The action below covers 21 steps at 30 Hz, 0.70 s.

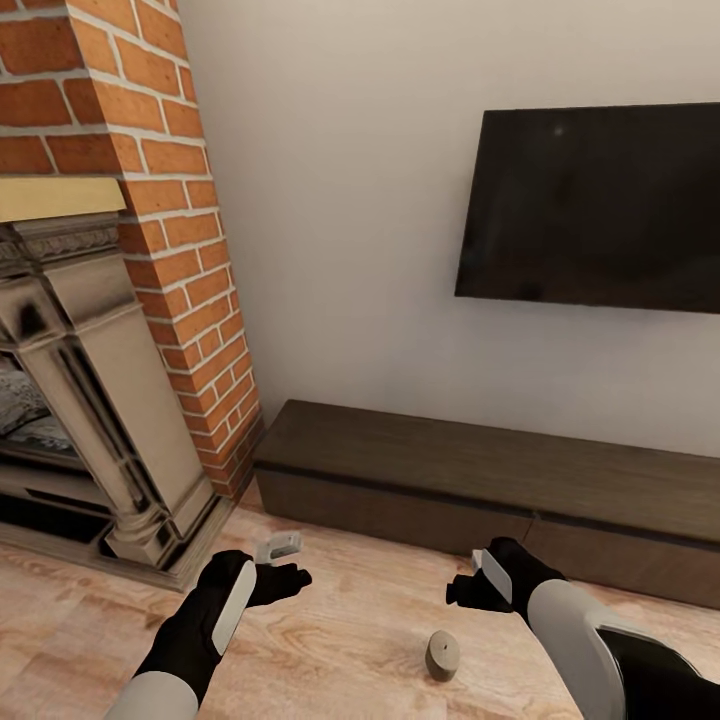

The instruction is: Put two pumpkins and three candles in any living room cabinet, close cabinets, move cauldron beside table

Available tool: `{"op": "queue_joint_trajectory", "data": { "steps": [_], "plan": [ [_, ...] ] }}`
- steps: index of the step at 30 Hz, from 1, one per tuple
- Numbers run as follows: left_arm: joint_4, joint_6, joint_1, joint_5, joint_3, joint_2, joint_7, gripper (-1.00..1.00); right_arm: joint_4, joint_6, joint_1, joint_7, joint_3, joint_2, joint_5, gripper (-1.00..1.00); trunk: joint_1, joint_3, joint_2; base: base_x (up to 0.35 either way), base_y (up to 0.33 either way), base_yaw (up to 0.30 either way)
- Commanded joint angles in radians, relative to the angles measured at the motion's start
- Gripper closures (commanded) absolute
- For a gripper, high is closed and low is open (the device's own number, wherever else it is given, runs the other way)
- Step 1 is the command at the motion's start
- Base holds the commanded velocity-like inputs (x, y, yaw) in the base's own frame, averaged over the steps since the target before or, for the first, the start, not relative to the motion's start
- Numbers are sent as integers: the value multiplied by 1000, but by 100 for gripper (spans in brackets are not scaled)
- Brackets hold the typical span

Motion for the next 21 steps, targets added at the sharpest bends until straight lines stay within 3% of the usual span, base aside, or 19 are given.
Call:
{"op": "queue_joint_trajectory", "data": {
  "steps": [1,4,5,6,9,21],
  "plan": [
    [-1,5,0,10,2,-1,7,-100,-2,3,0,0,-9,1,10,-100,4,-4,-8,0,0,0],
    [0,5,0,10,-8,-6,7,-100,-2,-1,0,0,-8,1,10,-100,15,-14,-29,0,0,0],
    [0,5,0,10,-20,-9,7,-100,-2,-2,1,0,-8,1,10,-100,19,-17,-36,0,0,0],
    [1,5,0,9,-57,-13,8,-100,-2,-4,1,-1,-8,1,10,-100,23,-20,-43,0,0,0],
    [1,4,0,8,-74,-14,8,-100,-2,-5,1,-4,-8,-1,10,-100,35,-29,-64,0,0,0],
    [0,5,0,10,-81,-15,8,-100,-2,-3,3,-10,-6,-19,13,-100,81,-67,-148,0,0,0]
  ]
}}
